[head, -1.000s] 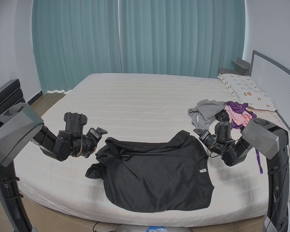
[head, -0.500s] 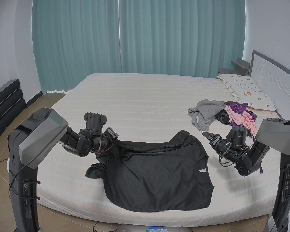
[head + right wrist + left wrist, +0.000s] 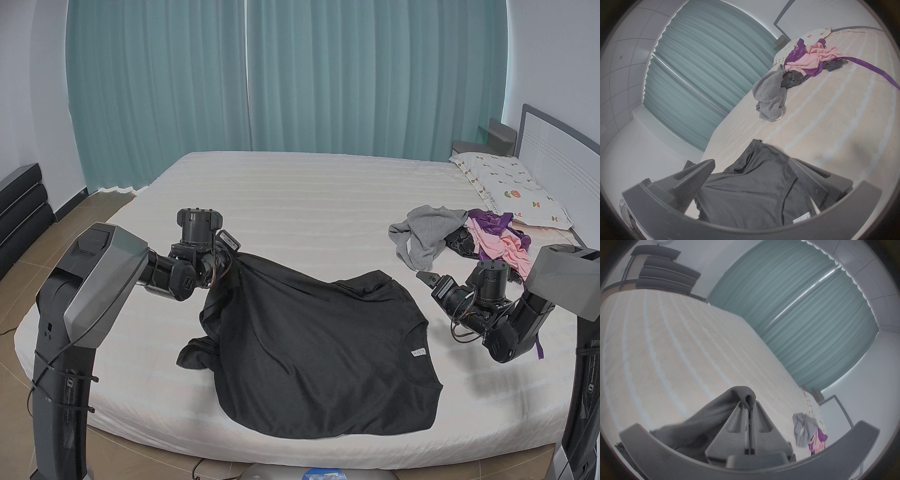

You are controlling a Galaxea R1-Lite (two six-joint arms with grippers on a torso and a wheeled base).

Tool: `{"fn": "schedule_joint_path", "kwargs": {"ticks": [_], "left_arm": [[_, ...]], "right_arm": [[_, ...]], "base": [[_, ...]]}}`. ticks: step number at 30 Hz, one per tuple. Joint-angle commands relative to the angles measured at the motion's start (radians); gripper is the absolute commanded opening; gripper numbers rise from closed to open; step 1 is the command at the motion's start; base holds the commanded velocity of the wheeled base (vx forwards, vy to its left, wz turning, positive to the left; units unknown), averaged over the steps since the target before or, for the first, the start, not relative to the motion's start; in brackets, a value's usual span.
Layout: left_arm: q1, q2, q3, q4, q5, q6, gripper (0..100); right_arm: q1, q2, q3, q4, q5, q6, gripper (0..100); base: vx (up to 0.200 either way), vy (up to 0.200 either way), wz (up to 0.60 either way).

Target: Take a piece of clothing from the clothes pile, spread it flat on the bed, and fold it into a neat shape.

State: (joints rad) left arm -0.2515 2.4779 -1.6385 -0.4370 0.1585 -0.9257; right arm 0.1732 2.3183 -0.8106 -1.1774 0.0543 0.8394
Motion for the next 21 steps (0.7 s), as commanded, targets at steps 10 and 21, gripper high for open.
{"fn": "schedule_joint_path", "kwargs": {"ticks": [10, 21], "left_arm": [[0.043, 0.116, -0.158, 0.063, 0.073, -0.001, 100], [0.063, -0.034, 0.123, 0.07, 0.006, -0.012, 100]], "right_arm": [[-0.001, 0.147, -0.165, 0.033, 0.004, -0.006, 100], [-0.001, 0.158, -0.229, 0.122, 0.133, -0.042, 100]], "base": [[0.0, 0.0, 0.0], [0.0, 0.0, 0.0]]}}
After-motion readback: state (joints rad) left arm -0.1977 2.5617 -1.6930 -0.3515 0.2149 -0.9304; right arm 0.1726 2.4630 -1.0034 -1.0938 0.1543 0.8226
